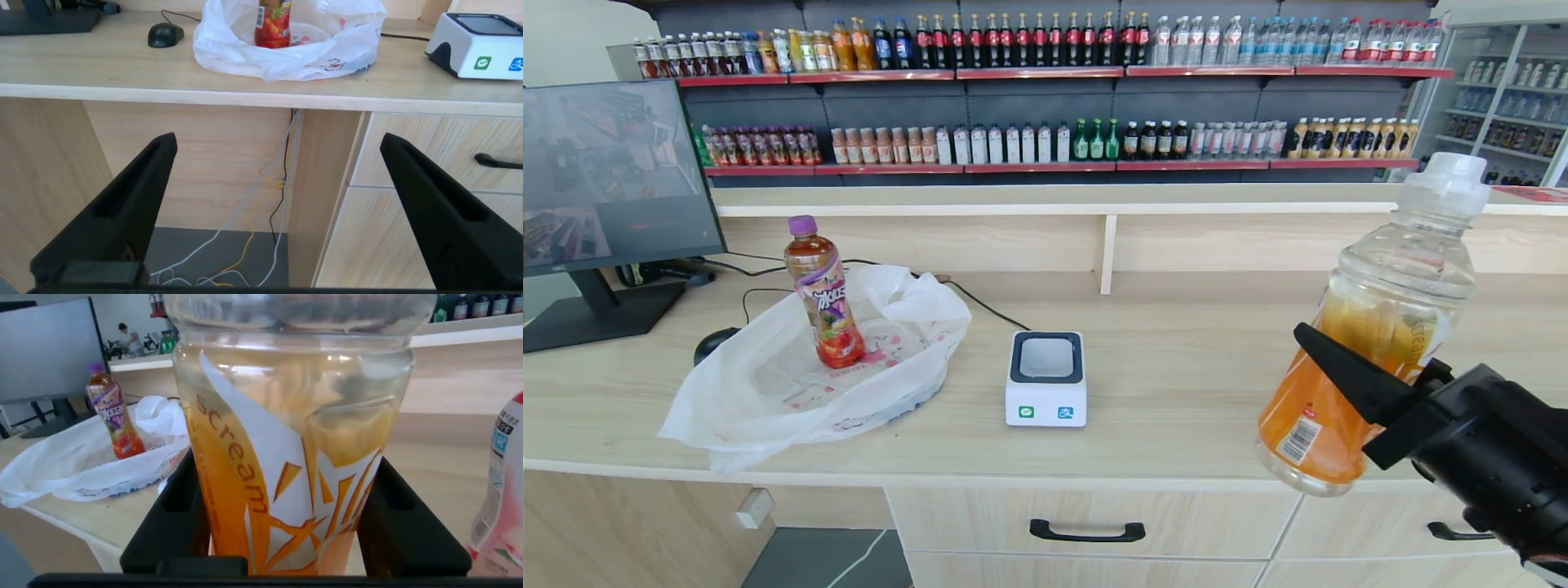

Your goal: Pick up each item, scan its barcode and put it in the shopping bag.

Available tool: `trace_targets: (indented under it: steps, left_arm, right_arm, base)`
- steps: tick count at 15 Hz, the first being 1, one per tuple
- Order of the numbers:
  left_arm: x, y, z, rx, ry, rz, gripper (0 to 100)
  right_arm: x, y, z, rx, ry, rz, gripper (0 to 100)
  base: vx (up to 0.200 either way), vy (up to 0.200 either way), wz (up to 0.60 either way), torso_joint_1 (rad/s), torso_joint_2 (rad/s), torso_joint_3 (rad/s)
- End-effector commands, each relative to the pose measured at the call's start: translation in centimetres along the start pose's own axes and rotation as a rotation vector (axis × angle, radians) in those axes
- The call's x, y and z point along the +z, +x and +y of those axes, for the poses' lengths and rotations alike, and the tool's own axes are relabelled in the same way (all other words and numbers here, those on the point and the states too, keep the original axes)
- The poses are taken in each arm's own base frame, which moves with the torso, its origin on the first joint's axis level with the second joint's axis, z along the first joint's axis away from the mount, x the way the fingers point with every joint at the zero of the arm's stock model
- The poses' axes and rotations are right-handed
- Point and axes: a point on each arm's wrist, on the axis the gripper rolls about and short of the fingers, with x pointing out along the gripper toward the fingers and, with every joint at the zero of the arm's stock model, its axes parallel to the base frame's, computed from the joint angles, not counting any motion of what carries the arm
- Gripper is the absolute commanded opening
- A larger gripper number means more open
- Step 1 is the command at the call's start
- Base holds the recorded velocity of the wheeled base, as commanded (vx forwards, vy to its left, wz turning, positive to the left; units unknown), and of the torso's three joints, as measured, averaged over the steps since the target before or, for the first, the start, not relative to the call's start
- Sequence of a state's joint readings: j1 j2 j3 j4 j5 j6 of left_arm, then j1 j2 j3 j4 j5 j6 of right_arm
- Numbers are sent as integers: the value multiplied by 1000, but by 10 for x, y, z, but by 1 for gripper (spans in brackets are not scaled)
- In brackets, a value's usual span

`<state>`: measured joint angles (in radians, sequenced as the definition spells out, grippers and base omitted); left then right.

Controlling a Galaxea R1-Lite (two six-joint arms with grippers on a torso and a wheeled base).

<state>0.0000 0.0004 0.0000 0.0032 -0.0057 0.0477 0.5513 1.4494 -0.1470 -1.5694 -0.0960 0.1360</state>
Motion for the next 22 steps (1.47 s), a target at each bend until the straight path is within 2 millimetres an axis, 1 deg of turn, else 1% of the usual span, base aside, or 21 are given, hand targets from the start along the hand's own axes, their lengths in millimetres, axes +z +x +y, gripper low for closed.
trace_targets:
  steps: [1, 3, 4, 6, 8, 11, 14, 16, 17, 19, 21, 22]
  left_arm:
    - [0, 0, 0, 0, 0, -1, 100]
    - [0, 0, 0, 0, 0, -1, 100]
    - [0, 0, 0, 0, 0, -1, 100]
    - [0, 0, 0, 0, 0, -2, 100]
    - [0, 0, 0, 0, 0, -1, 100]
    - [0, 0, 0, 0, 0, -1, 100]
    - [0, 0, 0, 0, 0, -1, 100]
    - [0, 0, 0, 0, 0, -2, 100]
    - [0, 0, 0, 0, 0, -1, 100]
    - [0, 0, 0, 0, 0, -1, 100]
    - [0, 0, 0, 0, 0, -1, 100]
    - [0, 0, 0, 0, 0, -1, 100]
  right_arm:
    - [3, -2, 3, 45, 32, -10, 0]
    - [3, -3, 4, 143, 109, 12, 0]
    - [3, -4, 5, 164, 158, 20, 0]
    - [5, -1, 8, 183, 260, 21, 0]
    - [10, 1, 12, 308, 356, 36, 0]
    - [12, 0, 18, 439, 406, 77, 0]
    - [21, 19, 34, 524, 514, 64, 0]
    - [23, 29, 38, 546, 544, 56, 0]
    - [25, 35, 45, 574, 567, 55, 0]
    - [30, 46, 48, 588, 613, 40, 0]
    - [33, 58, 51, 600, 619, 15, 0]
    - [33, 59, 52, 605, 613, 17, 0]
  base:
    - [0, 0, 0, 0, 0, 0]
    - [0, 0, 0, 0, 0, 0]
    - [0, 0, 0, 0, 0, 0]
    - [0, 0, 0, 0, 0, 0]
    - [0, 0, 0, 0, 0, 0]
    - [0, 0, 0, 0, 0, 0]
    - [0, 0, 0, 0, 0, 0]
    - [0, 0, 0, 0, 0, 0]
    - [0, 0, 0, 0, 0, 0]
    - [0, 0, 0, 0, 0, 0]
    - [0, 0, 0, 0, 0, 0]
    - [0, 0, 0, 0, 0, 0]
